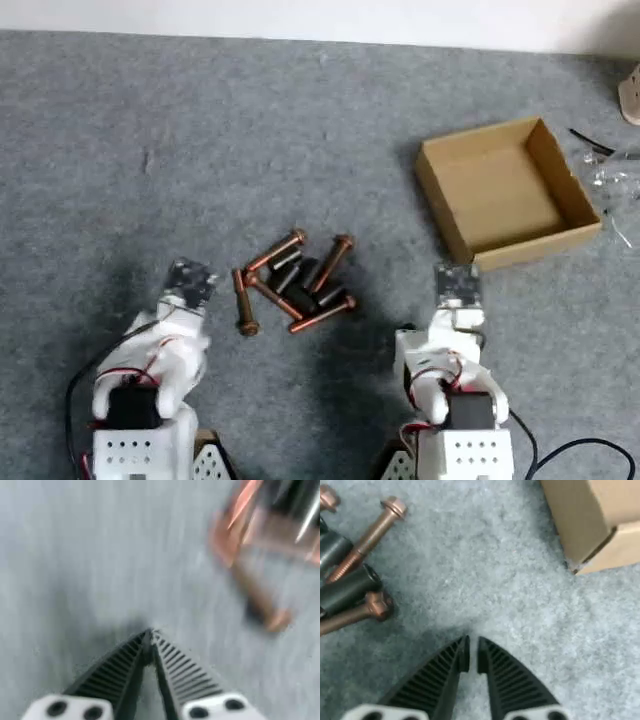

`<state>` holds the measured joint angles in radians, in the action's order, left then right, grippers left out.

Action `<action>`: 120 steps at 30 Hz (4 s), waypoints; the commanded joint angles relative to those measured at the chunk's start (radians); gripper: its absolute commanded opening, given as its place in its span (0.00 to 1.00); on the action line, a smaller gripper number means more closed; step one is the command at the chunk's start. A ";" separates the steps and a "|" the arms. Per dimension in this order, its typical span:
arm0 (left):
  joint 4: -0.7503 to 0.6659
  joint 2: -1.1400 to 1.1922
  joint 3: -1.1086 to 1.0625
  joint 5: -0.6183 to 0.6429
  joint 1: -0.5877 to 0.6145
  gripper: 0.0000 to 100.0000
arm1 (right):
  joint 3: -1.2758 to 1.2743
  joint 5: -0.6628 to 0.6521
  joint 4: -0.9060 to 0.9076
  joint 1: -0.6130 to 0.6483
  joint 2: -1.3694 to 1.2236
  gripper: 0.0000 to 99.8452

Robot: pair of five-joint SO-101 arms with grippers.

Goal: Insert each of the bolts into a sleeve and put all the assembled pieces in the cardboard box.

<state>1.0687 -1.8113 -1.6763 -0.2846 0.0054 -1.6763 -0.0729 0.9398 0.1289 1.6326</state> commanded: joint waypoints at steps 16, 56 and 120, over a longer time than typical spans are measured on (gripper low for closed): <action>0.055 0.216 0.410 0.009 0.168 0.06 | -0.127 -0.012 -0.030 -0.018 0.002 0.00; -0.531 1.116 0.460 0.279 0.084 0.06 | 0.239 -0.048 -0.150 0.191 -0.231 0.01; -0.534 1.113 0.461 0.287 0.133 0.06 | 1.036 0.660 -0.025 0.539 -1.684 0.01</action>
<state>0.5577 -0.6943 -1.2252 -0.0038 0.1281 -0.6406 0.5762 0.8815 0.6720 -0.0353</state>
